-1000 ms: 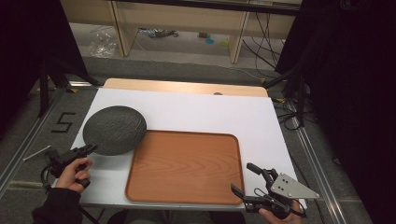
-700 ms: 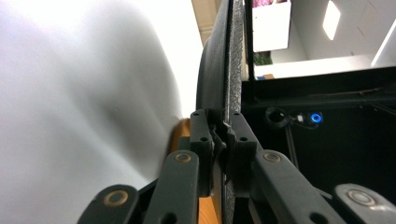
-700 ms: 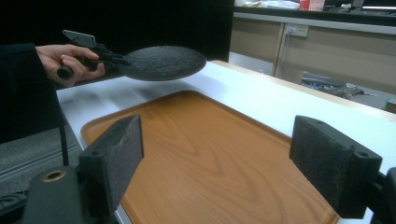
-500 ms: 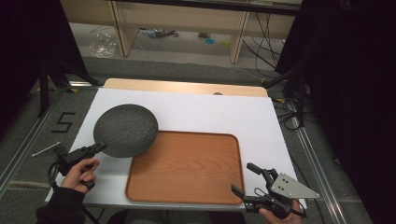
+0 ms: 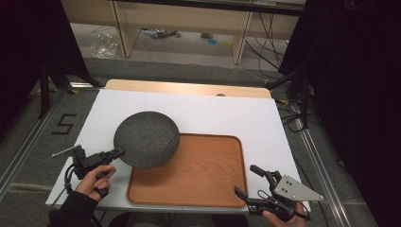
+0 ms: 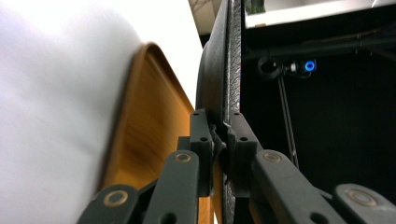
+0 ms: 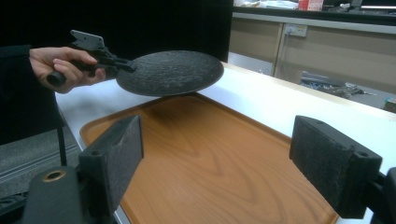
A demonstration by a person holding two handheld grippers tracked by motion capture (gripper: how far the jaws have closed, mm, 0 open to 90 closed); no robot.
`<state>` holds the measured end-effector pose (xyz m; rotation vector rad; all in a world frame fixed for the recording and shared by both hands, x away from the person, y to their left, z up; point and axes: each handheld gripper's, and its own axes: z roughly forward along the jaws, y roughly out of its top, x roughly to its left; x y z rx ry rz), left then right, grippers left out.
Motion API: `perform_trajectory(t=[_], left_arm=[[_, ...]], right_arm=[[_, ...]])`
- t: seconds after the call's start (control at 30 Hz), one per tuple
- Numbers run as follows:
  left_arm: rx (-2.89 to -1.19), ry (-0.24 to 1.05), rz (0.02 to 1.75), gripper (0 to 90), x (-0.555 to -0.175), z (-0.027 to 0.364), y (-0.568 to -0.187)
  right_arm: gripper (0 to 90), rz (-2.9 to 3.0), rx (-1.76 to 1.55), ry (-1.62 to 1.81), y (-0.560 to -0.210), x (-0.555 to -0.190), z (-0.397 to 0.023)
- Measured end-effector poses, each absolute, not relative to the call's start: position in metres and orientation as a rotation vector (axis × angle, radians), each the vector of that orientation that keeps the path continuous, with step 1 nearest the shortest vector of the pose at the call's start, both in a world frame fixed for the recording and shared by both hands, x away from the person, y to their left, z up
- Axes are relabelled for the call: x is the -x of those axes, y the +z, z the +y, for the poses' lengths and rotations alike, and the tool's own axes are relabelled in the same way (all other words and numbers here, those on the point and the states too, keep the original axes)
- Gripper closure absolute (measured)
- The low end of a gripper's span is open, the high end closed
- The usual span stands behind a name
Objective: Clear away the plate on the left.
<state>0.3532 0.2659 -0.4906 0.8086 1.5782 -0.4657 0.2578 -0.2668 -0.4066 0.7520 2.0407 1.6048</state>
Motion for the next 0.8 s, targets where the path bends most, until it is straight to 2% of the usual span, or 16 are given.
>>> perform_trajectory(t=[0.8], left_arm=[[-0.975, -0.576, 1.57, 83.0, -0.34, 0.21, -0.489]], right_arm=[[18.7, 2.031, -0.758, 1.606, -0.407, -0.258, -0.267]])
